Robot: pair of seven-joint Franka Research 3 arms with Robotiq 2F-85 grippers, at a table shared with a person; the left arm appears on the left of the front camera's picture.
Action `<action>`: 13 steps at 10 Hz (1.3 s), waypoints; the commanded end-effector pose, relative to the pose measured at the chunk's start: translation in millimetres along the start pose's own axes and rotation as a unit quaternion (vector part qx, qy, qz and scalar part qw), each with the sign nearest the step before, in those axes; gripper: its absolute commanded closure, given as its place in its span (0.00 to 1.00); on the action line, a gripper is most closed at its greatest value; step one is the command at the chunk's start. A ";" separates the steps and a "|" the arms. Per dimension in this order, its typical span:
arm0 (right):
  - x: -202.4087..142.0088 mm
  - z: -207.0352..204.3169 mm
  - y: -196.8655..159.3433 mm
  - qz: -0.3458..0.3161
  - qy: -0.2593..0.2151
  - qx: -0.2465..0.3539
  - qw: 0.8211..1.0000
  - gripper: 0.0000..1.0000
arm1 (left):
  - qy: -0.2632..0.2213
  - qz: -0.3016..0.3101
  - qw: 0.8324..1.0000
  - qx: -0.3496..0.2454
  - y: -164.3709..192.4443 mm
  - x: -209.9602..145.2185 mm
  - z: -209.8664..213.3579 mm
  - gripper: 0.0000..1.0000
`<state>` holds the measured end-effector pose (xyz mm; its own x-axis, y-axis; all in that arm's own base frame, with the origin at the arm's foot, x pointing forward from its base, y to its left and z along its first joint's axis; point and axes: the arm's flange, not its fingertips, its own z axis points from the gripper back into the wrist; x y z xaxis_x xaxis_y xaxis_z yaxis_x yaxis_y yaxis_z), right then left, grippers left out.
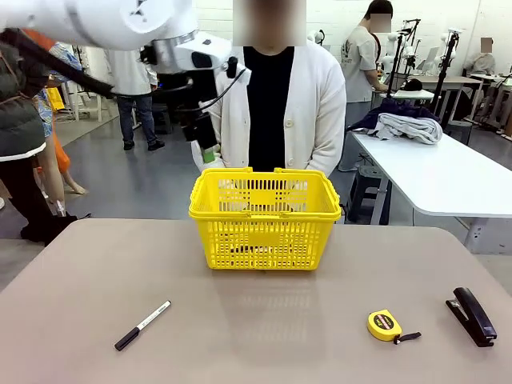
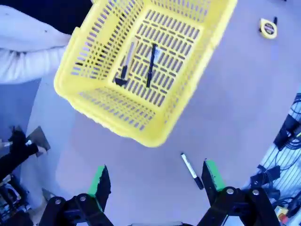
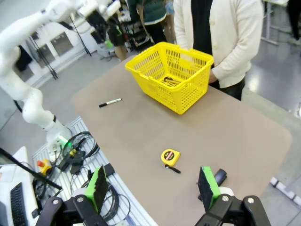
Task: Place the items the person wants into the basket.
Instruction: Pick up the item the person points to and place it in the Market Basket.
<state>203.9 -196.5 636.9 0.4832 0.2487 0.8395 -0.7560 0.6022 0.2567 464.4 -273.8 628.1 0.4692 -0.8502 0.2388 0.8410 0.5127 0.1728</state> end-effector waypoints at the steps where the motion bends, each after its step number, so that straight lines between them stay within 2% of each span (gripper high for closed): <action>1: 2.2 0.6 0.1 0.007 -0.012 0.007 1.000 0.00 | -0.026 -0.006 1.000 0.013 -18.8 -44.3 -11.0 0.00; 4: 2.2 0.6 0.1 0.007 -0.012 0.007 1.000 0.00 | -0.032 0.007 0.999 0.008 -15.0 -63.1 -15.7 0.00; 5: 2.2 0.6 0.1 0.007 -0.012 0.007 1.000 0.00 | -0.011 0.014 1.000 0.019 -17.6 -48.0 -9.6 0.00; 13: 2.2 0.6 0.1 0.007 -0.012 0.007 1.000 0.00 | -0.011 0.014 1.000 0.019 -17.6 -48.0 -9.6 0.00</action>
<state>203.9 -196.4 636.9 0.4829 0.2489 0.8395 -0.7561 0.6021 0.2564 428.1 -243.9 601.7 0.4766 -0.8353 0.2742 0.8205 0.5346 0.2023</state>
